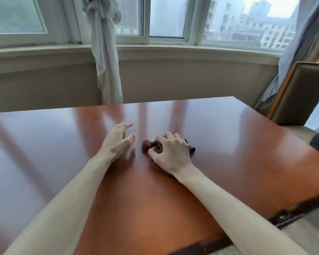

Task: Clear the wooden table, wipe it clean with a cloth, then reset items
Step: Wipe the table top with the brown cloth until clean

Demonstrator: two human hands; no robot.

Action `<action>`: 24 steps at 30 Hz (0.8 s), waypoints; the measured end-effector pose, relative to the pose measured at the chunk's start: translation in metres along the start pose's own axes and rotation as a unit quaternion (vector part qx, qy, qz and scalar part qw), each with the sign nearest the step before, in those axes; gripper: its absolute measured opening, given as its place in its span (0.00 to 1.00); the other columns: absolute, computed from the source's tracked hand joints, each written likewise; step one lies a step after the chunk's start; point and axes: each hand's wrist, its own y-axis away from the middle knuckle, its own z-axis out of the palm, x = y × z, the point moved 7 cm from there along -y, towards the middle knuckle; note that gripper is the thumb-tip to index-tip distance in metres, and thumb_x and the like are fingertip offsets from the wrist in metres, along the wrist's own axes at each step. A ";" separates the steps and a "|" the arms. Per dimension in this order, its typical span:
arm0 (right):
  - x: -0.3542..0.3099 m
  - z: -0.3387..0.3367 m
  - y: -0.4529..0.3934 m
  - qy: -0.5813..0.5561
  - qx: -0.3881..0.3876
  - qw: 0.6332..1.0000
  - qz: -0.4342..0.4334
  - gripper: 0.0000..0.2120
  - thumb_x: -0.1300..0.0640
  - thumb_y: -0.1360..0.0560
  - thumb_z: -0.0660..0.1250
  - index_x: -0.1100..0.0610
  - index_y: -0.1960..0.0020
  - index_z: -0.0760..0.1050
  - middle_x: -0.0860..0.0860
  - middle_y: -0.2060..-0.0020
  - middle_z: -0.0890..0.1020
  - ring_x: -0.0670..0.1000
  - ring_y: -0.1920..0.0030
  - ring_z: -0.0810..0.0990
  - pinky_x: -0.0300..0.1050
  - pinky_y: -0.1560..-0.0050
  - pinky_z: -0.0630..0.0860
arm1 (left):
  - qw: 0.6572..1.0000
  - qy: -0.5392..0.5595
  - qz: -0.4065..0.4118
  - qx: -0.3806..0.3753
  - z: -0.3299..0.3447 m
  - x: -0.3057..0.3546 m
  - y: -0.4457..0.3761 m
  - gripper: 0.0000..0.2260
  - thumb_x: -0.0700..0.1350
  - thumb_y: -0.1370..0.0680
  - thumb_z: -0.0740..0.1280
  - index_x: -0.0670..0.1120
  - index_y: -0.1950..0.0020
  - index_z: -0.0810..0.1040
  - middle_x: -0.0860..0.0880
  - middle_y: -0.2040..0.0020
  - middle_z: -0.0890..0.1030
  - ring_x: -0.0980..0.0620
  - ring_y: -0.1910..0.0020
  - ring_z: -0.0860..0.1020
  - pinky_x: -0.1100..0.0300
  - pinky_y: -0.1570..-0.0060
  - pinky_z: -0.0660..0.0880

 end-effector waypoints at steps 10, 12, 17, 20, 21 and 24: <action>-0.039 -0.010 0.057 -0.029 -0.016 0.998 -0.060 0.16 0.37 0.29 0.64 0.46 0.52 0.82 0.46 0.58 0.78 0.53 0.51 0.78 0.46 0.53 0.73 | 0.969 -0.244 -0.029 -0.027 -0.037 -0.062 0.037 0.32 0.69 0.25 0.50 0.62 0.22 0.63 0.44 0.19 0.60 0.42 0.20 0.55 0.44 0.22 0.51; -0.021 0.005 0.009 -0.015 -0.010 1.000 -0.019 0.15 0.38 0.28 0.66 0.48 0.53 0.81 0.47 0.57 0.78 0.55 0.50 0.78 0.46 0.55 0.68 | 0.969 -0.243 -0.047 -0.022 -0.039 -0.077 0.027 0.30 0.70 0.23 0.49 0.65 0.22 0.59 0.45 0.18 0.56 0.42 0.20 0.53 0.43 0.22 0.49; -0.004 0.058 -0.127 0.003 0.009 0.999 0.036 0.15 0.39 0.26 0.65 0.48 0.50 0.81 0.51 0.51 0.81 0.59 0.45 0.78 0.49 0.52 0.68 | 0.972 -0.226 -0.060 0.001 -0.037 -0.088 0.018 0.34 0.71 0.27 0.41 0.67 0.20 0.52 0.51 0.17 0.52 0.47 0.19 0.48 0.46 0.22 0.47; -0.005 0.089 -0.205 -0.021 0.023 0.998 0.052 0.14 0.40 0.26 0.65 0.48 0.49 0.82 0.51 0.50 0.81 0.59 0.46 0.79 0.49 0.52 0.67 | 0.972 -0.227 -0.061 0.014 -0.037 -0.088 0.020 0.33 0.71 0.26 0.40 0.68 0.20 0.50 0.54 0.17 0.49 0.50 0.19 0.45 0.48 0.21 0.44; -0.005 0.098 -0.230 -0.021 0.028 0.998 0.058 0.15 0.40 0.26 0.64 0.48 0.49 0.82 0.52 0.50 0.81 0.60 0.46 0.79 0.50 0.52 0.68 | 0.972 -0.227 -0.063 0.016 -0.038 -0.088 0.021 0.33 0.71 0.26 0.39 0.68 0.20 0.49 0.55 0.17 0.49 0.51 0.19 0.44 0.49 0.21 0.44; -0.004 0.118 -0.278 -0.007 0.028 0.997 0.074 0.18 0.38 0.25 0.64 0.49 0.47 0.83 0.54 0.48 0.81 0.61 0.44 0.78 0.52 0.48 0.72 | 0.970 -0.232 -0.065 0.022 -0.038 -0.087 0.023 0.32 0.71 0.26 0.38 0.69 0.21 0.47 0.57 0.17 0.47 0.53 0.19 0.42 0.49 0.21 0.42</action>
